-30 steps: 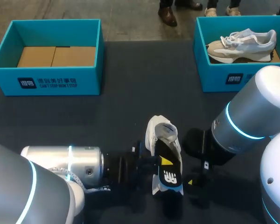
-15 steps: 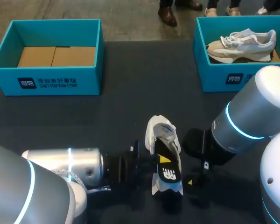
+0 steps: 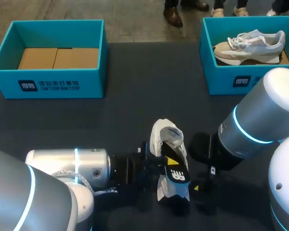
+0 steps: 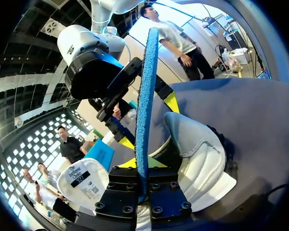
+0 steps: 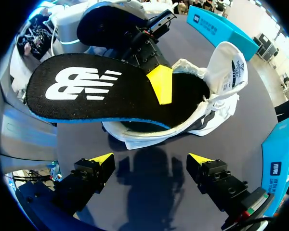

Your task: Take the shoe out of the shoebox, open the shoe tongue, remove and reinsert the insole, then place the shoe into the shoebox

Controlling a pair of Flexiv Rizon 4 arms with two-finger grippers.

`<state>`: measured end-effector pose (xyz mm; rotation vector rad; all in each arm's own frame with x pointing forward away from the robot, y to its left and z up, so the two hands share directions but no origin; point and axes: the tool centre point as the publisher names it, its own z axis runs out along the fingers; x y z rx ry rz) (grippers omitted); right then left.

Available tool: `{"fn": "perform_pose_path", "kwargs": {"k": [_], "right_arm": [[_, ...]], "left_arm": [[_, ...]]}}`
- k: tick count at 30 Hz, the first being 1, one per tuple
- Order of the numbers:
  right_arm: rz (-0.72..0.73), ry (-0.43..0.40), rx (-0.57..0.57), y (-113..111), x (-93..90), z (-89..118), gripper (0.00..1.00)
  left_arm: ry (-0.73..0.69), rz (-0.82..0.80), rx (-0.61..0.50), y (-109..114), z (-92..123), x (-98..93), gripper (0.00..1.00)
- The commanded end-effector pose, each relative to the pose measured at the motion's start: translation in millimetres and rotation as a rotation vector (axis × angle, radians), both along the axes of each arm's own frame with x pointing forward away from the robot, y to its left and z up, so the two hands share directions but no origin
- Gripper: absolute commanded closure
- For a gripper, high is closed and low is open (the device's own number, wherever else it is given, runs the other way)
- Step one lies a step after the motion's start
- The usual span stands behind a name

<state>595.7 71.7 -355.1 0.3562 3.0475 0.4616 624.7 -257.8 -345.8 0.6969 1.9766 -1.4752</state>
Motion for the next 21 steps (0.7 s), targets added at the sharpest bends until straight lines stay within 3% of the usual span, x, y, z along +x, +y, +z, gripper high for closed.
{"fn": "perform_pose_path", "kwargs": {"k": [1,3,6,21], "right_arm": [[-0.003,-0.005,-0.002,1.5,-1.7,-2.2,0.0],[-0.003,-0.005,-0.002,1.5,-1.7,-2.2,0.0],[-0.003,-0.005,-0.002,1.5,-1.7,-2.2,0.0],[-0.003,-0.005,-0.002,1.5,-1.7,-2.2,0.0]], "left_arm": [[0.003,-0.011,0.005,3.2,2.1,-3.2,1.0],[0.005,-0.017,0.002,5.2,4.0,-5.7,0.83],[0.0,-0.022,-0.003,7.7,7.2,-8.4,0.72],[-0.011,-0.054,-0.035,4.9,21.2,-22.5,0.71]]}}
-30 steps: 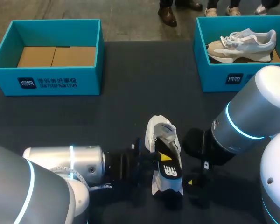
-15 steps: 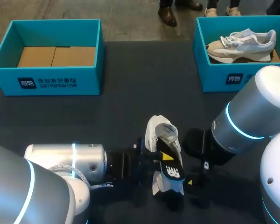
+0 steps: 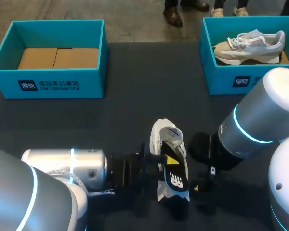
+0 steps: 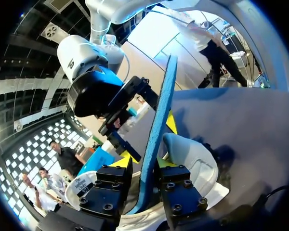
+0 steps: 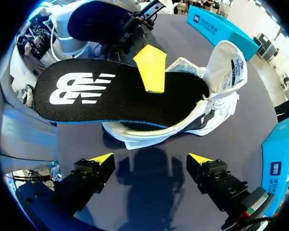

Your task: Take the shoe out of the shoebox, open the shoe tongue, remove and reinsert the insole, then place the shoe into the shoebox

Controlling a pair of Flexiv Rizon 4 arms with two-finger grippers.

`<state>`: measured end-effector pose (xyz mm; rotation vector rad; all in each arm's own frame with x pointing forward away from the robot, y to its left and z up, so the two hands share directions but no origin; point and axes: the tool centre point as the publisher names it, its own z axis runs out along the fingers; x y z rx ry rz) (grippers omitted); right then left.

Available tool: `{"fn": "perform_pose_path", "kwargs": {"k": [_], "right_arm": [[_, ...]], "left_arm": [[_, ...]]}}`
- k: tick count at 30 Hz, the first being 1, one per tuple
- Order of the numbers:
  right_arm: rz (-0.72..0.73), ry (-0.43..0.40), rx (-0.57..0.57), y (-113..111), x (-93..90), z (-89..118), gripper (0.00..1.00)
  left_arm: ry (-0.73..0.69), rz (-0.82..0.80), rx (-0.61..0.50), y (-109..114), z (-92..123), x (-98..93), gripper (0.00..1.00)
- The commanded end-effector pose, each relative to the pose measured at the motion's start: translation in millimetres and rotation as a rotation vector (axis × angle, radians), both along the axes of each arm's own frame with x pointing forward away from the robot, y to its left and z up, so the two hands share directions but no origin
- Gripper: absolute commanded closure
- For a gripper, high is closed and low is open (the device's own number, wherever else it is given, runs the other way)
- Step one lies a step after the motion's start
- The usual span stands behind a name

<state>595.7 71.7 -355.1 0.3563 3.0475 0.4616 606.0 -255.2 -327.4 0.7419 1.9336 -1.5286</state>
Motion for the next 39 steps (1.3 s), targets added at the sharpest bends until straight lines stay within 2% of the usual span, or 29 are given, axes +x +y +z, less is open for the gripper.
{"fn": "perform_pose_path", "kwargs": {"k": [1,5,9,10,17,39], "right_arm": [[-0.003,-0.005,-0.002,1.5,-1.7,-2.2,0.0],[-0.003,-0.005,-0.002,1.5,-1.7,-2.2,0.0],[-0.003,-0.005,-0.002,1.5,-1.7,-2.2,0.0],[-0.003,-0.005,-0.002,1.5,-1.7,-2.2,0.0],[-0.003,-0.005,-0.002,1.5,-1.7,-2.2,0.0],[-0.003,-0.005,-0.002,1.5,-1.7,-2.2,0.0]], "left_arm": [[-0.002,-0.007,0.0,1.0,3.1,-4.7,0.71],[-0.009,-0.019,-0.004,-2.9,5.1,-7.5,0.76],[-0.028,-0.029,-0.004,-6.0,7.7,-11.1,0.98],[-0.032,-0.03,-0.003,-6.8,7.6,-12.0,1.0],[-0.056,-0.027,0.009,-7.6,-0.4,-9.1,1.0],[-0.122,0.008,0.073,-7.9,-19.6,21.5,1.0]]}}
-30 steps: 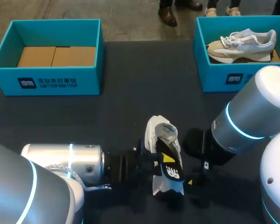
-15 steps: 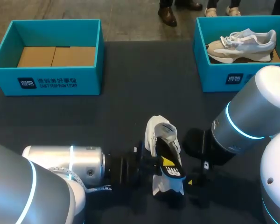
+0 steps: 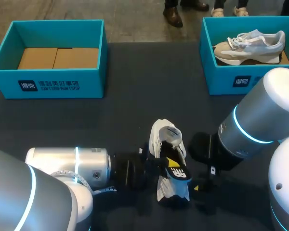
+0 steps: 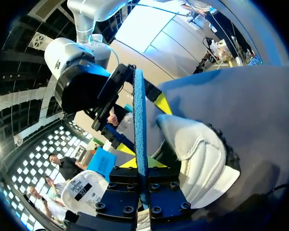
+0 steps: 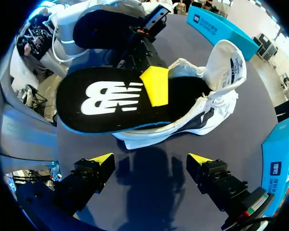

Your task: Take the shoe out of the shoebox, open the shoe tongue, remove and reinsert the insole, then place the shoe into the shoebox

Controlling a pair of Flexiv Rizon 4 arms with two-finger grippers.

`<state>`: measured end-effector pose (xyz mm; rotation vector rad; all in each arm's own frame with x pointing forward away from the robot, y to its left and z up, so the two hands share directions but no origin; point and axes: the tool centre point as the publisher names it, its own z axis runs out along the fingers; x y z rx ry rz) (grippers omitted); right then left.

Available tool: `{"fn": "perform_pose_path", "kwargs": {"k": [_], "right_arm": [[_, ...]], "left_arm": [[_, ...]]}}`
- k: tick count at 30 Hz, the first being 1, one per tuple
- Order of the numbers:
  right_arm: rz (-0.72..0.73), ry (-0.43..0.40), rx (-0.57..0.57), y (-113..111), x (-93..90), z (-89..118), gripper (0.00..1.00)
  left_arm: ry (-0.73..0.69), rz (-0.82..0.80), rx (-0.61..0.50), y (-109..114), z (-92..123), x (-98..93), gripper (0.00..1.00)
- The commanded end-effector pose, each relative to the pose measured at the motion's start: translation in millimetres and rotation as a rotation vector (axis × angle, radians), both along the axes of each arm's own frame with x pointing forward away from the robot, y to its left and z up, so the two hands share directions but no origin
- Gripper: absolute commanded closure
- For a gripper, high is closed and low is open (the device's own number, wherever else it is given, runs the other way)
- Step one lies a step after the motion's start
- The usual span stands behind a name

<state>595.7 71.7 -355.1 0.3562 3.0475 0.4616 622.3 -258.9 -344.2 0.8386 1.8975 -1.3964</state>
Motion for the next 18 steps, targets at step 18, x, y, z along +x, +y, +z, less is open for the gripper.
{"fn": "perform_pose_path", "kwargs": {"k": [18], "right_arm": [[-0.003,-0.005,-0.002,1.5,-1.8,-2.2,0.0]], "left_arm": [[0.028,-0.004,-0.025,4.1,4.5,-3.5,0.67]]}}
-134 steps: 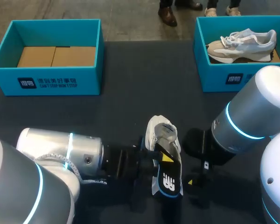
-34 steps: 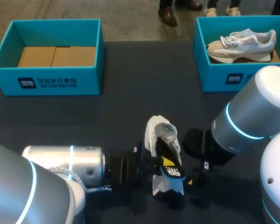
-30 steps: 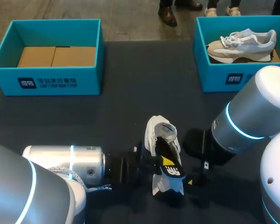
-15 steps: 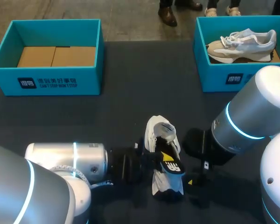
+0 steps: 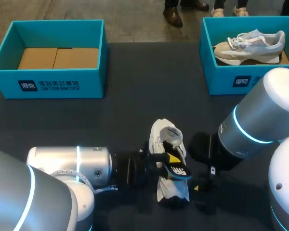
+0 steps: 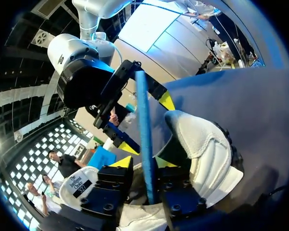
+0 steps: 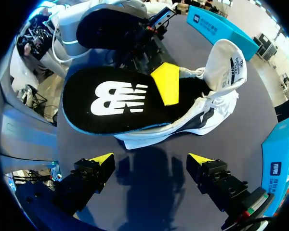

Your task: Take the shoe out of the shoebox, open the shoe tongue, remove and reinsert the insole, then place the shoe into the shoebox

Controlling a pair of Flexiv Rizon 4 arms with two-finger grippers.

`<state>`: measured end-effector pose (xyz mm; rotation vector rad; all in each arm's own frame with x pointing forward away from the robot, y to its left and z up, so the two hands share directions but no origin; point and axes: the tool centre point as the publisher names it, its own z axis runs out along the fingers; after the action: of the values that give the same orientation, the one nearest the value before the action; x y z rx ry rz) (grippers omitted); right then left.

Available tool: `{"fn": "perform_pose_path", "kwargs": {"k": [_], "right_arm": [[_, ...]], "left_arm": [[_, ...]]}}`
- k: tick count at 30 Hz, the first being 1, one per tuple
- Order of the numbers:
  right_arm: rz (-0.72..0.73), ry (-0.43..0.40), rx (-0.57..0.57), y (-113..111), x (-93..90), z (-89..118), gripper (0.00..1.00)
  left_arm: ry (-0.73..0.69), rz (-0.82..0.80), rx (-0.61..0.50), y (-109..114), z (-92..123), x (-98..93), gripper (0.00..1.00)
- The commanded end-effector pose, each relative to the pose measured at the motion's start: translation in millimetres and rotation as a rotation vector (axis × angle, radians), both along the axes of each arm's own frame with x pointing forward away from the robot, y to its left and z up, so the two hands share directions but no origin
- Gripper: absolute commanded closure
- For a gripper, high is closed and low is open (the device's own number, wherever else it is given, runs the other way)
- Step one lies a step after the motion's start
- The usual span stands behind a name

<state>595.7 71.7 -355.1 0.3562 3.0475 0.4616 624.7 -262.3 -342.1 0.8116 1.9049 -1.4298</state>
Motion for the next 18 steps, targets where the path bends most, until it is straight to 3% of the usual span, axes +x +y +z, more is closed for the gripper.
{"fn": "perform_pose_path", "kwargs": {"k": [1,16,18], "right_arm": [[-0.003,-0.005,-0.002,1.5,-1.7,-2.2,0.0],[-0.003,-0.005,-0.002,1.5,-1.7,-2.2,0.0],[-0.003,-0.005,-0.002,1.5,-1.7,-2.2,0.0]], "left_arm": [[0.0,-0.011,-0.014,8.1,4.4,-7.0,0.67],[-0.013,-0.059,-0.063,10.1,24.4,-24.7,0.78],[-0.013,-0.059,-0.06,9.9,24.3,-24.9,0.86]]}}
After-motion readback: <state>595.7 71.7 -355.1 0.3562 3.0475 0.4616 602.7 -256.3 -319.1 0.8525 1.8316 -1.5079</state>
